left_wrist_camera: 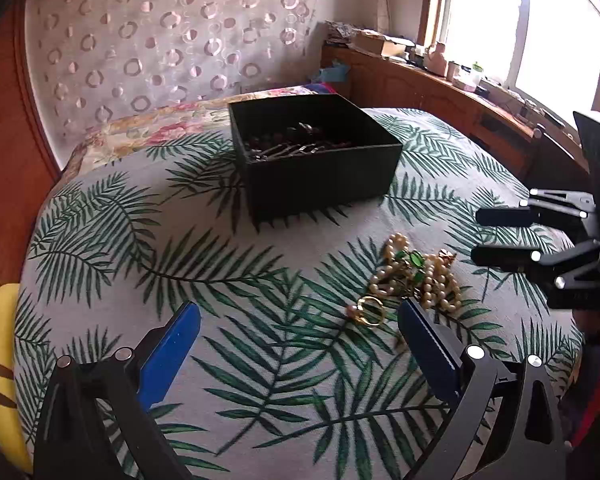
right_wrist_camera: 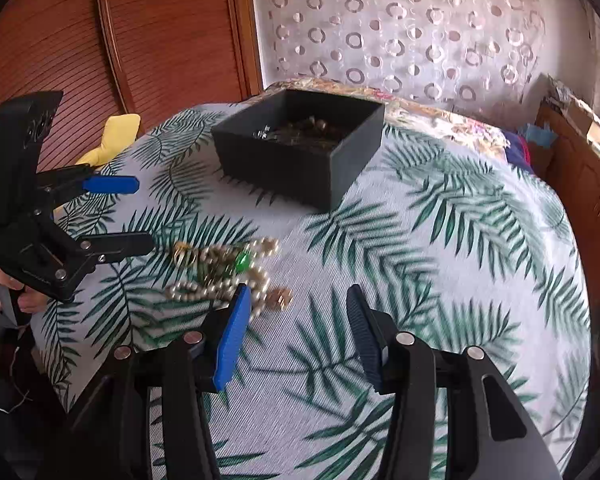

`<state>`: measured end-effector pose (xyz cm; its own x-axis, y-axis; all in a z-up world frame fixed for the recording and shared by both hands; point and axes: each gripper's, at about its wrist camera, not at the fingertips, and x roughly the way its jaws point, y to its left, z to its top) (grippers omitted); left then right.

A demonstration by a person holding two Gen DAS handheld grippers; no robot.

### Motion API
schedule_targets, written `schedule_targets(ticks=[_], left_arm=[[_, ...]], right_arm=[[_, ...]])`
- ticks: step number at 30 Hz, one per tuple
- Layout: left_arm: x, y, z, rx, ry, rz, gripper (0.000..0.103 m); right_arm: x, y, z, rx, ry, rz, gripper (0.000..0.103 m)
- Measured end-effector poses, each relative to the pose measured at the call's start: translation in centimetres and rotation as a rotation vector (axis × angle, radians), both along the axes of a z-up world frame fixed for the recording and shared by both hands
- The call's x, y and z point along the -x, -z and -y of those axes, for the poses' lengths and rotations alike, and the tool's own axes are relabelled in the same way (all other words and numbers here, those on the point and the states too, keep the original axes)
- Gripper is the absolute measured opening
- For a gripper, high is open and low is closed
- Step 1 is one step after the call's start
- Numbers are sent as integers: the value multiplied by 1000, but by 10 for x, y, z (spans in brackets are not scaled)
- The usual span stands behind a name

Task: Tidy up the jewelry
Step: 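Move both open tools back to the remaining pearl jewelry pile, then grasp the gold ring with the left tool while the right tool grasps the green-pendant pearl strand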

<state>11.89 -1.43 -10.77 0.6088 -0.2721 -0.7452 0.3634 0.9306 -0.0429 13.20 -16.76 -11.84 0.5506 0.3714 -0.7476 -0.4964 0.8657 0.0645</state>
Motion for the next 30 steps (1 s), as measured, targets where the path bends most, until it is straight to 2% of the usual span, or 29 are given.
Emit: schedule_targets(ticks=[5,7,10,14,16,21,30], left_arm=[[1,6,12,3,39,-31,68],[1,8,15,9,57,-40,51],[-2,10,20,10,72,-54,36],[-4,13,29,-12,96,-66,29],[-4,15,34,-35,104,-68,21],[-5,17,35,-51,102,-64,12],[-2,14,36,-65,112,-31,10]], right_arm=[[16,13,-4,5,-9,-11,53],[21,17,-6,15,-8,-5,54],[26,15,-7,27,-2,29,55],[25,17,-8,24,-4,30,55],[25,16,-8,29,-3,40,56],[27,16,-9,36,-5,55,56],[28,16,-7,14,-1,43,60]])
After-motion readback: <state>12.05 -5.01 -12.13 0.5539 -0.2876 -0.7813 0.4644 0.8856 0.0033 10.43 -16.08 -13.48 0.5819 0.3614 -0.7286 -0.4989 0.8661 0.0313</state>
